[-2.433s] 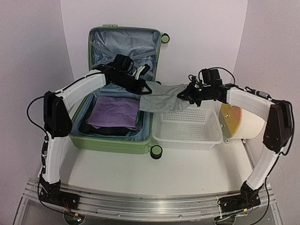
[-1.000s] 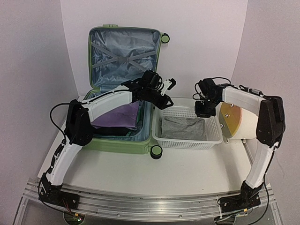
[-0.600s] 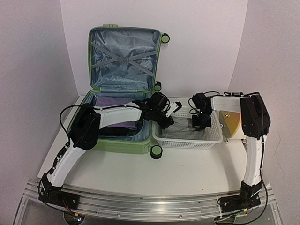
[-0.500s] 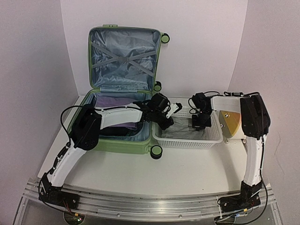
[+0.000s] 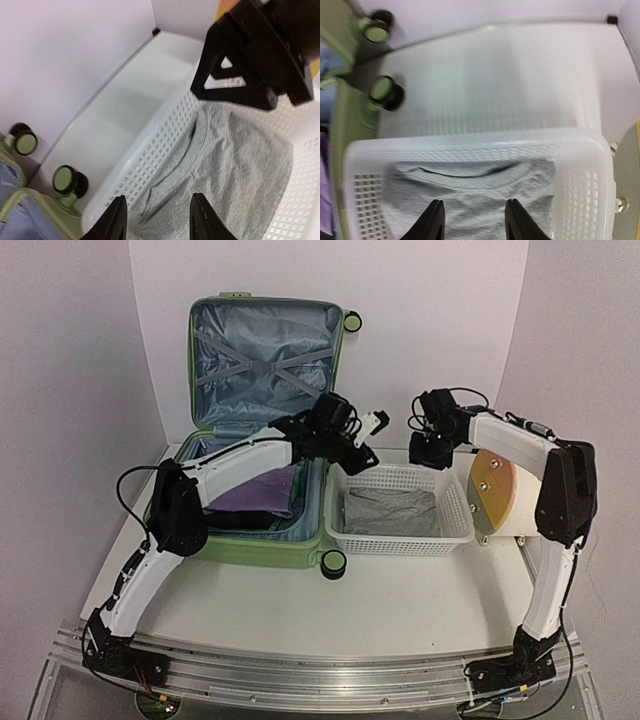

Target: Open, take out, and arrange the luggage

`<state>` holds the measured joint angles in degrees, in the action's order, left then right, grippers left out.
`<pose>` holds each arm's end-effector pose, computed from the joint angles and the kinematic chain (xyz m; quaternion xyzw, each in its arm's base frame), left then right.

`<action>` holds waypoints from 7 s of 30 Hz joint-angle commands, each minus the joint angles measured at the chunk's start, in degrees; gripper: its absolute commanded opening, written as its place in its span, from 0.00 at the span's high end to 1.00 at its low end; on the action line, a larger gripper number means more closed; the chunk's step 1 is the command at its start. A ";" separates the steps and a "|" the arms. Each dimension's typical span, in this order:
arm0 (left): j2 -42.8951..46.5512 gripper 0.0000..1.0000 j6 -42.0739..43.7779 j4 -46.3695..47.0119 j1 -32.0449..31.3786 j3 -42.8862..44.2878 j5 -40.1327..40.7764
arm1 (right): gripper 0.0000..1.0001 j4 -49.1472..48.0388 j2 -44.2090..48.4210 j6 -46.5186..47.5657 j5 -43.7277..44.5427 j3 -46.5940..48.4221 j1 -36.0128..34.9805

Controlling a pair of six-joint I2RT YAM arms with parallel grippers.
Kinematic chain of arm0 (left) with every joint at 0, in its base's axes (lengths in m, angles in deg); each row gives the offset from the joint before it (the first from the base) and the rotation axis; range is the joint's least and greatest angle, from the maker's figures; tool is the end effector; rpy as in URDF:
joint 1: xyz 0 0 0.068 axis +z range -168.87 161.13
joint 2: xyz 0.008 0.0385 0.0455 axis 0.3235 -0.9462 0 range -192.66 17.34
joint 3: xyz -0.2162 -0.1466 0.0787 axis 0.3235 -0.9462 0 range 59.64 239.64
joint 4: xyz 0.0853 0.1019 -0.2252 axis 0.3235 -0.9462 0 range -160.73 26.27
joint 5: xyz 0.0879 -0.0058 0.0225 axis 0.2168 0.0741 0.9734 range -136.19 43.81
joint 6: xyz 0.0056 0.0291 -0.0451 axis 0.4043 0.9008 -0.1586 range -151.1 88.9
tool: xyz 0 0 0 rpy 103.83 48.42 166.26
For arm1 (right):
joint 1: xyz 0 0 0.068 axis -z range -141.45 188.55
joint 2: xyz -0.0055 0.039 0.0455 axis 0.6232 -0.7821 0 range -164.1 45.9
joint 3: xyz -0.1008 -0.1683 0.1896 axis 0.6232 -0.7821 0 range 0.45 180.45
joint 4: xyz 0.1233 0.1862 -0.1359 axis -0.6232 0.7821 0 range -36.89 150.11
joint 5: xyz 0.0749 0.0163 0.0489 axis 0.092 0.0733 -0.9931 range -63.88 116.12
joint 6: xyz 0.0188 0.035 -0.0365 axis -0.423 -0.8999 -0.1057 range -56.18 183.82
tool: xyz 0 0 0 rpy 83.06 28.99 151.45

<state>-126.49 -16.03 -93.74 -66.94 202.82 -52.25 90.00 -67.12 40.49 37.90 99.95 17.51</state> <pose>0.3801 -0.4288 0.2707 0.4766 0.7255 -0.1845 0.4609 0.4178 0.1529 0.2735 0.0534 0.9351 0.0378 0.3484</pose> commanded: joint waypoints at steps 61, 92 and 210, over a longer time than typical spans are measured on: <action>32.83 1.00 -17.69 -9.42 45.52 -48.79 -31.25 | 1.00 -40.66 -35.34 -20.29 -15.05 31.59 -25.67; 36.45 1.00 -15.35 -9.81 44.14 -45.97 -26.37 | 1.00 -41.03 -29.50 -13.17 -8.48 30.75 -25.92; 8.20 1.00 -23.30 0.67 5.67 -6.71 -22.17 | 1.00 -14.67 21.53 -5.58 -17.55 -26.54 6.56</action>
<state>-118.82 -38.66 -98.57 -62.77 191.83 -77.18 76.66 -44.16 31.64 21.01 70.88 22.51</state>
